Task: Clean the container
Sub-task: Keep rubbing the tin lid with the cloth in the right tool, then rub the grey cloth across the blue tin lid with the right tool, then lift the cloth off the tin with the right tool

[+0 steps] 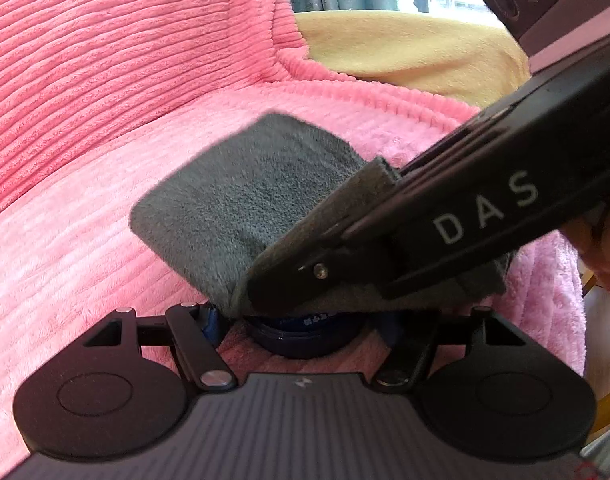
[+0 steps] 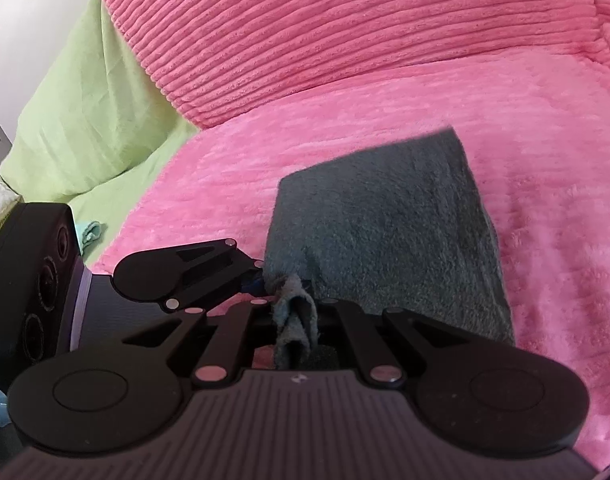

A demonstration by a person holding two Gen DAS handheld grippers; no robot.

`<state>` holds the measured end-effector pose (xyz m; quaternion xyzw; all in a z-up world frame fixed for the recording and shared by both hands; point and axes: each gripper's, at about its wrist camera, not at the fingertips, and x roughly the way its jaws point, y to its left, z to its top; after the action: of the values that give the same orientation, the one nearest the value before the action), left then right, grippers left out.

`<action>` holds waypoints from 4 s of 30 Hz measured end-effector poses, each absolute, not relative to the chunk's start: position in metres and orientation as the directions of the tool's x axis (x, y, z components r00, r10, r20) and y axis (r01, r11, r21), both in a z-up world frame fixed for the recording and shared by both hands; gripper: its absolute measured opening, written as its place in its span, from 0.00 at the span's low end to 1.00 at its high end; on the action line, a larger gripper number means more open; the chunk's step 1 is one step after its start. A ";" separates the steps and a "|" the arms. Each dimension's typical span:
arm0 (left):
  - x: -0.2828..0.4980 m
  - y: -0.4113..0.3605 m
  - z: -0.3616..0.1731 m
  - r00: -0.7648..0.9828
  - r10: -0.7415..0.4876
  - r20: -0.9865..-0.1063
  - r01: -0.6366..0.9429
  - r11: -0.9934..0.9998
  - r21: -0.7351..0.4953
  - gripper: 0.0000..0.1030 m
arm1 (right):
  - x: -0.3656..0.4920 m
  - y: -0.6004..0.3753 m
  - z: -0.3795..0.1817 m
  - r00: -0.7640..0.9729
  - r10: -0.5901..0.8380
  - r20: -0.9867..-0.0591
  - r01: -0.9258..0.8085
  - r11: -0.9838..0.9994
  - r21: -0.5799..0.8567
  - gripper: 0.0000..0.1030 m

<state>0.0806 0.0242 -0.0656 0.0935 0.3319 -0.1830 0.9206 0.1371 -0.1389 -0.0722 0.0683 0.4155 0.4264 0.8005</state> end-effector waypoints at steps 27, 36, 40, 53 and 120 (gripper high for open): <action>0.073 0.017 -0.055 0.712 -0.315 -0.628 0.400 0.917 -0.006 0.69 | 0.151 -0.172 -0.081 0.343 0.746 -0.570 -0.485 0.661 0.572 0.01; 0.064 0.012 -0.058 0.727 -0.300 -0.617 0.414 0.909 0.045 0.67 | 0.139 -0.187 -0.061 0.296 0.755 -0.585 -0.541 0.637 0.549 0.03; 0.063 0.006 -0.059 0.734 -0.289 -0.615 0.417 0.906 0.072 0.67 | 0.136 -0.181 -0.052 0.190 0.741 -0.644 -0.619 0.600 0.507 0.03; 0.070 0.002 -0.064 0.727 -0.276 -0.629 0.417 0.905 0.086 0.67 | 0.143 -0.158 -0.052 0.321 0.608 -0.726 -0.657 0.695 0.293 0.01; 0.071 0.007 -0.057 0.728 -0.241 -0.642 0.380 0.921 0.085 0.67 | 0.159 -0.187 -0.060 0.601 0.561 -0.570 -0.381 0.827 0.413 0.02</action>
<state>0.0710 0.0070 -0.0573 0.1056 0.3281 -0.1682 0.9235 0.1587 -0.1870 -0.0597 0.1255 0.3591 0.2657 0.8858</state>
